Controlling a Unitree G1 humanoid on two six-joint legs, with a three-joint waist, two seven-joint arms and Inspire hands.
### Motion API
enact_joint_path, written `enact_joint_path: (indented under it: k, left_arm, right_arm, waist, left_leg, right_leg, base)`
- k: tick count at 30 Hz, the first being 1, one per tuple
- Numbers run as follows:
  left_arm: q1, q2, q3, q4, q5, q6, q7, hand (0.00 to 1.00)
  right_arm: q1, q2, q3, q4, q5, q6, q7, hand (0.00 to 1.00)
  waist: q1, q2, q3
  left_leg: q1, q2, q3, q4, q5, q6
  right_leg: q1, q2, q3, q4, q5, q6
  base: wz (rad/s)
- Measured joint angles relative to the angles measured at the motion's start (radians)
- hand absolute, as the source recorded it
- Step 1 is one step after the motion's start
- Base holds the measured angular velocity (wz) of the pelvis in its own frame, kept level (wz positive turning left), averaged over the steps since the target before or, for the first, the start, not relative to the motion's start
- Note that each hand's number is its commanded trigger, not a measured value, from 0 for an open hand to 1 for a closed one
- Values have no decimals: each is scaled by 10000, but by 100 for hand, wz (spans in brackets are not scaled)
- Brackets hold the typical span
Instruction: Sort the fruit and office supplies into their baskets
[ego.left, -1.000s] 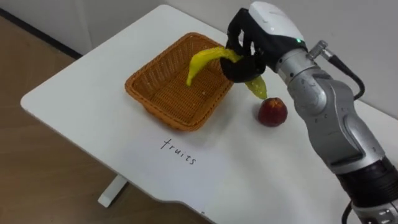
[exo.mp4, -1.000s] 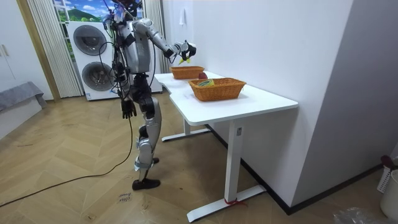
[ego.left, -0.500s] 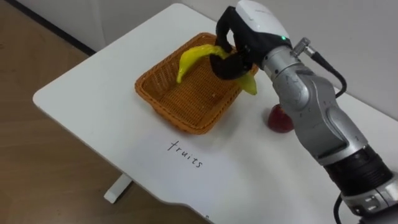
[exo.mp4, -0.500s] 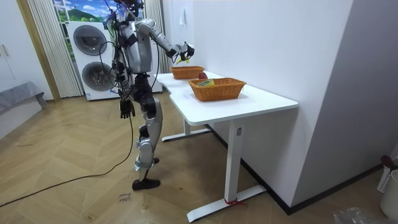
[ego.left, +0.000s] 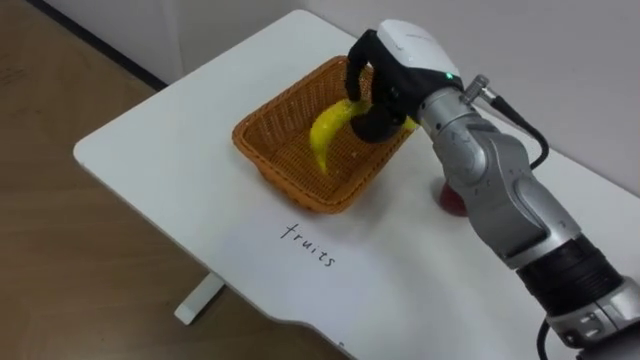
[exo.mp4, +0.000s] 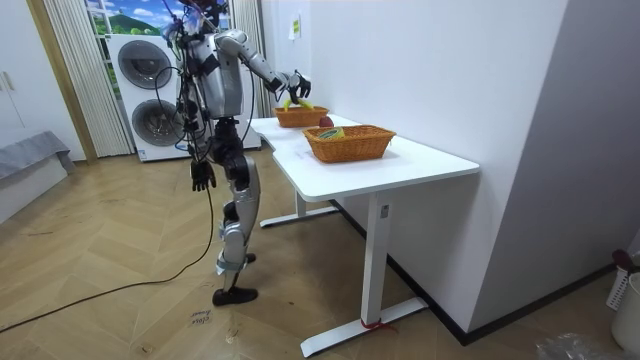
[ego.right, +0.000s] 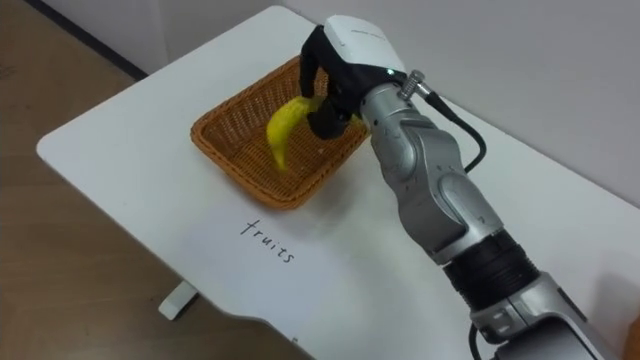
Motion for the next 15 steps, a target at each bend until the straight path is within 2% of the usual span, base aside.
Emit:
enact_joint_path:
  k: [15]
  left_arm:
    - [5,0,-12,4,-6,1,-48,0]
  right_arm:
    - [0,-2,0,10,180,-1,5,0]
  waist:
    - [24,-10,-5]
  left_leg:
    - [20,-9,-19,18,2,4]
  right_leg:
    - [36,-11,-23,-1,0,0]
  base:
    - [0]
